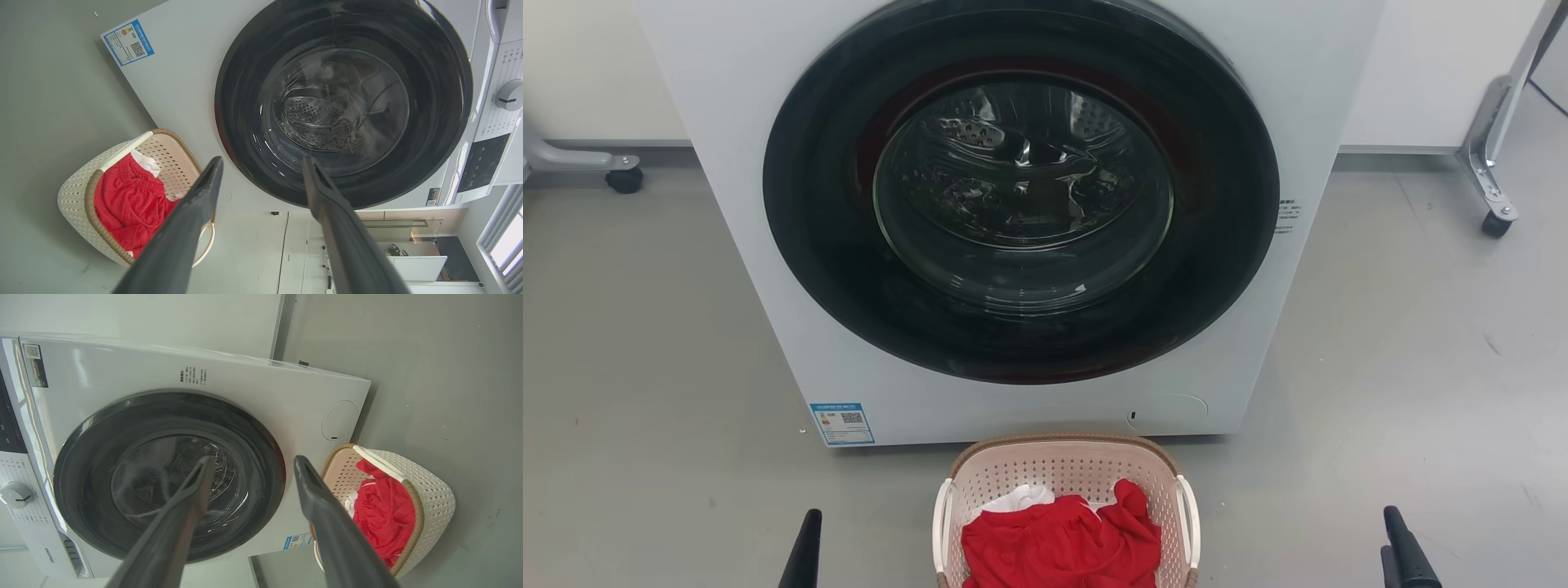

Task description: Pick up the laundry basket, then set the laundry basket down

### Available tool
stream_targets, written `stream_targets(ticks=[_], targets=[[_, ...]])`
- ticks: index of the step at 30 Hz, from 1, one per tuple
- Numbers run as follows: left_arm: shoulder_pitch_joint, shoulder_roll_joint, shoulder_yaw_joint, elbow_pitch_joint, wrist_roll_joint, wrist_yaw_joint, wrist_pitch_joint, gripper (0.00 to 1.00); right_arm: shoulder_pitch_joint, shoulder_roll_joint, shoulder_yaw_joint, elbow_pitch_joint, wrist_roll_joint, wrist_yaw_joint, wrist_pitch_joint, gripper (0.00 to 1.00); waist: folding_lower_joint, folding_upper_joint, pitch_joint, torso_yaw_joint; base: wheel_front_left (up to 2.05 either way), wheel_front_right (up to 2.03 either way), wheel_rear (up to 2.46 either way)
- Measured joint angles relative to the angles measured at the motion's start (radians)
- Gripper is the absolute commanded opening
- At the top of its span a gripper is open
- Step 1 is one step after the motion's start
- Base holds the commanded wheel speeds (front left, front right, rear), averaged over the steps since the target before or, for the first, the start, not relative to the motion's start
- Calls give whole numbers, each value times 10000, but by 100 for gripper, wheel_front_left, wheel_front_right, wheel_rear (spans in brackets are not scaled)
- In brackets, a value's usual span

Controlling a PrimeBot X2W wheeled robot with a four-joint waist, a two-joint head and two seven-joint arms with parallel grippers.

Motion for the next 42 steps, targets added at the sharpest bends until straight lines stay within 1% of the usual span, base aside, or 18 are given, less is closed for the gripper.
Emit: stream_targets(ticks=[3, 4, 10, 16, 22, 23, 25, 29, 35, 42], targets=[[-9, 8, -130, -59, 435, 84, -92, 100, -50, -6, 203, -54, -546, -165, -98, 100, 0, 0, 10, 11, 0, 0, 0], [-9, 8, -130, -59, 435, 84, -92, 100, -50, -6, 203, -54, -546, -165, -98, 100, 0, 0, 10, 11, 0, 0, 0], [-45, 19, -410, -163, 1381, 270, -301, 100, -99, -15, 640, -174, -1641, -309, -334, 100, 0, 0, 29, 37, 0, 0, 0], [-99, 117, -782, -267, 2581, 439, -529, 100, -137, -54, 1057, -213, -2794, -504, -543, 100, 0, 0, 35, 61, 0, 0, 0], [-136, 270, -1216, -293, 3822, 621, -754, 100, -232, -180, 1546, -209, -4002, -625, -786, 100, 0, 0, 31, 82, 0, 0, 0], [-137, 290, -1275, -295, 4004, 637, -809, 100, -253, -188, 1609, -209, -4203, -690, -796, 100, 0, 0, 30, 84, 0, 0, 0], [-139, 324, -1386, -291, 4424, 709, -878, 100, -270, -196, 1726, -209, -4550, -702, -882, 100, 0, 0, 26, 87, 0, 0, 0], [-141, 364, -1618, -288, 5139, 819, -1039, 100, -276, -217, 1960, -201, -5229, -855, -1020, 100, 0, 0, 12, 91, 0, 0, 0], [-138, 412, -1810, -267, 6217, 972, -1235, 100, -272, -228, 2219, -173, -6201, -961, -1237, 100, 0, 0, -17, 94, 0, 0, 0], [-125, 447, -1990, -261, 7432, 1151, -1494, 100, -244, -242, 2548, -163, -7306, -1175, -1499, 100, 0, 0, -56, 104, 0, 0, 0]])
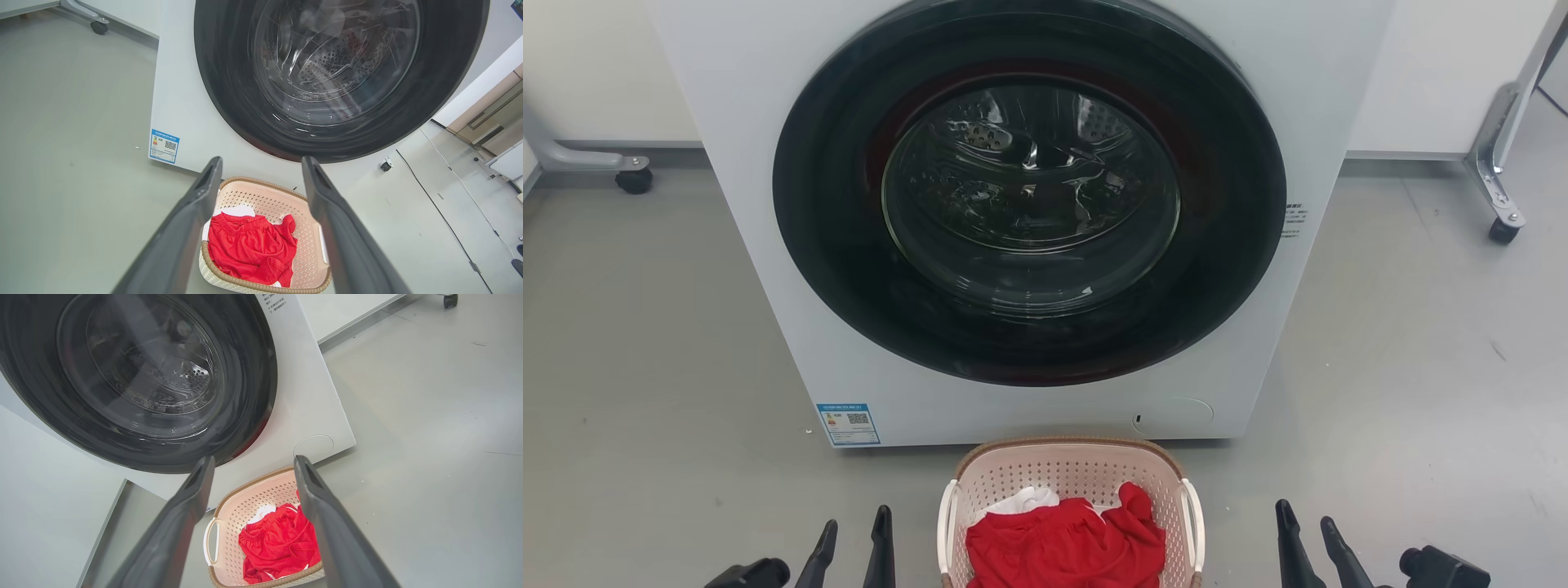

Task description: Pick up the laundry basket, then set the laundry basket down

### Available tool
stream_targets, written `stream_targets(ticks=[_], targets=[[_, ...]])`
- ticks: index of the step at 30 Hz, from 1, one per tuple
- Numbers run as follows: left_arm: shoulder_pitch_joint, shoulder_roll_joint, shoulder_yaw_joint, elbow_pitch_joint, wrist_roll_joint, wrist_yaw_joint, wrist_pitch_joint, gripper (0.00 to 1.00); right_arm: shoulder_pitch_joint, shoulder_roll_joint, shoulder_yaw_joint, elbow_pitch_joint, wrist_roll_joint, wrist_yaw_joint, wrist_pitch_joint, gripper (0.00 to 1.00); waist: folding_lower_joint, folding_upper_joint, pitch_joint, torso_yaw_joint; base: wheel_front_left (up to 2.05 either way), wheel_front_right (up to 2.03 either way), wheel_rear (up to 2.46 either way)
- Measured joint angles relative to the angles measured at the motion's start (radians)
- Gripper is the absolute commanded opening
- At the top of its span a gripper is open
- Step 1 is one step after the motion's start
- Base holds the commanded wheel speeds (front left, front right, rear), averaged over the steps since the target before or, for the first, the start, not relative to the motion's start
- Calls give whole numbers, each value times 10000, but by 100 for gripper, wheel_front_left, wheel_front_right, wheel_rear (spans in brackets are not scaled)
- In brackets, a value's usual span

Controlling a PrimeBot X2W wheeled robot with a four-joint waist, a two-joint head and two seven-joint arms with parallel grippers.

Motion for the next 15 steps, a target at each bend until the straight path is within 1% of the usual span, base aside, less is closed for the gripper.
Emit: stream_targets(ticks=[2, 15], targets=[[4, 13, -111, -2, 514, 86, -96, 100, 19, -4, 115, 0, -424, -46, -100, 100, 0, 0, -12, 7, 0, 0, 0], [9, 12, -508, -10, 2539, 433, -571, 100, 148, -15, 614, 2, -2320, -393, -583, 100, 0, 0, -9, 28, 0, 0, 0]])
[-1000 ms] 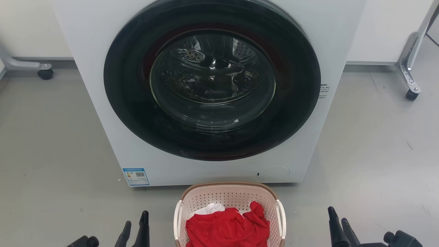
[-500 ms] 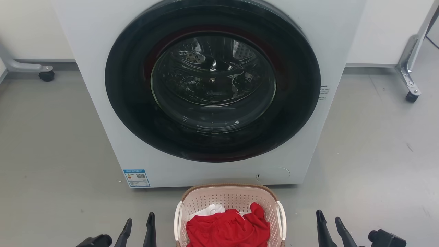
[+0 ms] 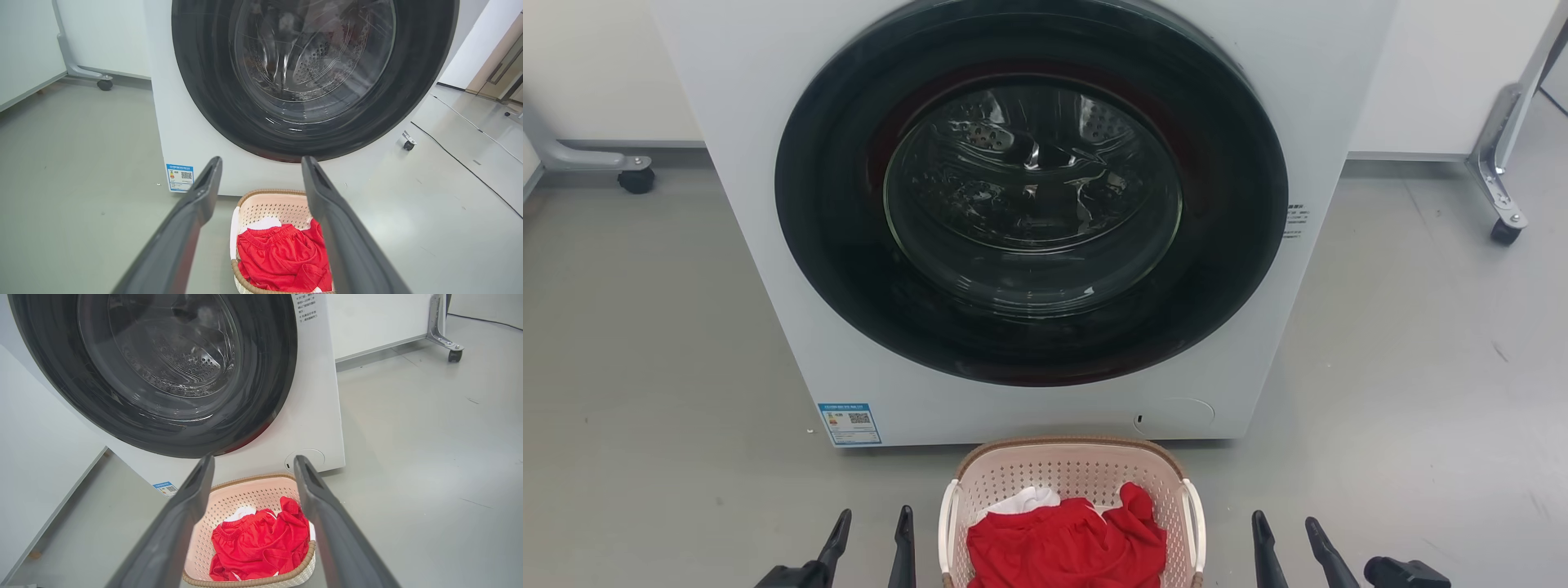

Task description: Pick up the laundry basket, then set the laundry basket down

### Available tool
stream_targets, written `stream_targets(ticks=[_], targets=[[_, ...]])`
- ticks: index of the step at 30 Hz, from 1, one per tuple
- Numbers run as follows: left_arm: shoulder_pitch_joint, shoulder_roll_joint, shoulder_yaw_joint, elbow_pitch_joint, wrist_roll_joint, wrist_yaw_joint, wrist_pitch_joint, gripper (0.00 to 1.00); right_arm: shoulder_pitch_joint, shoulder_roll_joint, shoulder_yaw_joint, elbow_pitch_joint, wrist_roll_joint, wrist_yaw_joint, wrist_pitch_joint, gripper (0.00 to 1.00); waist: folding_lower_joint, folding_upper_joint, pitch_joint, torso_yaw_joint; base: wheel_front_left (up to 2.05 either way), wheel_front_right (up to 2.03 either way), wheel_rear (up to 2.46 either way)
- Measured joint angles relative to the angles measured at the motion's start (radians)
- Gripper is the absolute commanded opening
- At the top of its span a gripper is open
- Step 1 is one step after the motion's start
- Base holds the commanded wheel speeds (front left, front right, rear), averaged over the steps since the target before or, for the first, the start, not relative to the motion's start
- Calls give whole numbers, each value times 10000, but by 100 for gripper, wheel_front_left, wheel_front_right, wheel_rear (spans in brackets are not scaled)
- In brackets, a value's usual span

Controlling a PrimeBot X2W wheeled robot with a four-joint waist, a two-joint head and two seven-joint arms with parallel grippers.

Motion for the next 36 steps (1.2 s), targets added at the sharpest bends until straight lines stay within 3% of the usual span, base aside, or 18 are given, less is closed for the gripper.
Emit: stream_targets(ticks=[18, 36], targets=[[28, -58, -366, 180, 2274, 439, -662, 100, 102, -15, 462, -17, -2406, -443, -648, 100, 0, 0, 67, -3, 0, 0, 0], [27, -132, -155, 345, 2219, 441, -662, 100, 117, -13, 324, -27, -2435, -443, -648, 100, 0, 0, 132, -7, 0, 0, 0]])
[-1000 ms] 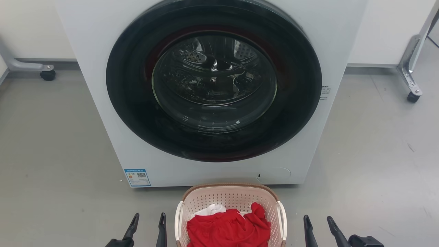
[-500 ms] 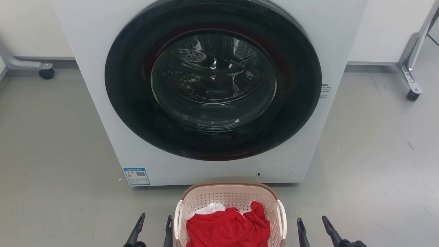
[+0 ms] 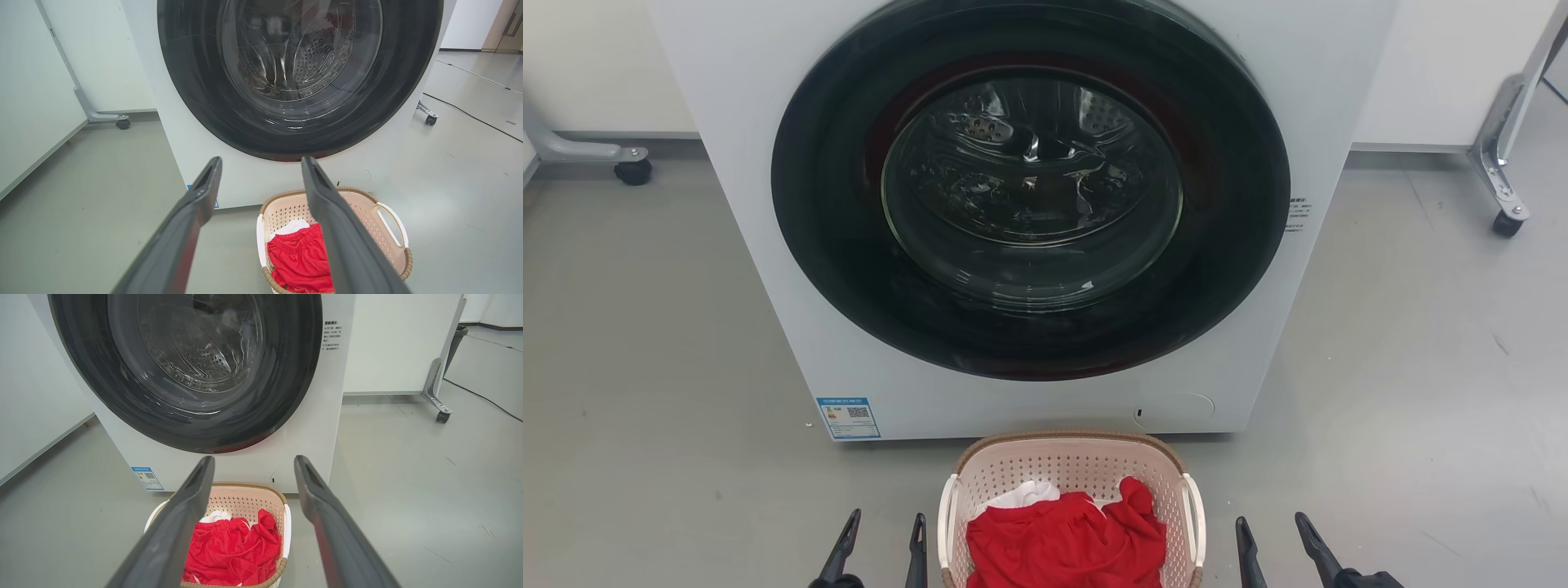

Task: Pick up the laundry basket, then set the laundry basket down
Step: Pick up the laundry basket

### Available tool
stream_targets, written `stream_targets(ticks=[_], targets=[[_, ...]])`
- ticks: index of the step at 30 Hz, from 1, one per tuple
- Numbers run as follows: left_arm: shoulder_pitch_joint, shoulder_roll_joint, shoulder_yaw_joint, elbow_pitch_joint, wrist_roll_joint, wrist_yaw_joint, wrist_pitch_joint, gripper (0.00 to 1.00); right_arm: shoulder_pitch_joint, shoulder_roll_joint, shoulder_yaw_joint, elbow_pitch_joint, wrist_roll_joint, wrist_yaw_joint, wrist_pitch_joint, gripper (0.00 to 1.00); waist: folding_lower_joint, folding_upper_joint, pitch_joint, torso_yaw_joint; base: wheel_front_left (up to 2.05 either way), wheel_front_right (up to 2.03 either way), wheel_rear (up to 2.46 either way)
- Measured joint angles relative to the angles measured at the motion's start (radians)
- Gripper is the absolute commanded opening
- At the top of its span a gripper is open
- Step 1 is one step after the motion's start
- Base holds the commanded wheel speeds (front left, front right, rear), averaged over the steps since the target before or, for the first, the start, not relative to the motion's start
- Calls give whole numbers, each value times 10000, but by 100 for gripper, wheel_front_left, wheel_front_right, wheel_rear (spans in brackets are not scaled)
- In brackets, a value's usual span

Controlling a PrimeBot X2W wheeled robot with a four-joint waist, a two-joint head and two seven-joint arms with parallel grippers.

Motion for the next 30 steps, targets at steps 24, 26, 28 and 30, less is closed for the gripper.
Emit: stream_targets(ticks=[24, 26, 28, 30], targets=[[3, -58, 79, -44, -109, 0, 0, 100, 85, 4, -69, -144, 2, 0, 0, 100, 0, 0, 239, 12, 0, 0, 0], [-4, -61, 107, -90, -109, 0, 0, 100, 78, 8, -65, -196, 2, 2, 0, 100, 0, 0, 364, 10, 0, 0, 0], [-43, -63, 142, -121, -109, 0, 0, 100, 41, 8, -71, -211, 2, 17, 0, 100, 0, 0, 516, 7, 0, 0, 0], [-145, -63, 169, -132, -109, 0, 0, 100, -95, 8, -82, -219, 4, 35, 0, 100, 0, 0, 691, 0, 0, 0, 0]])
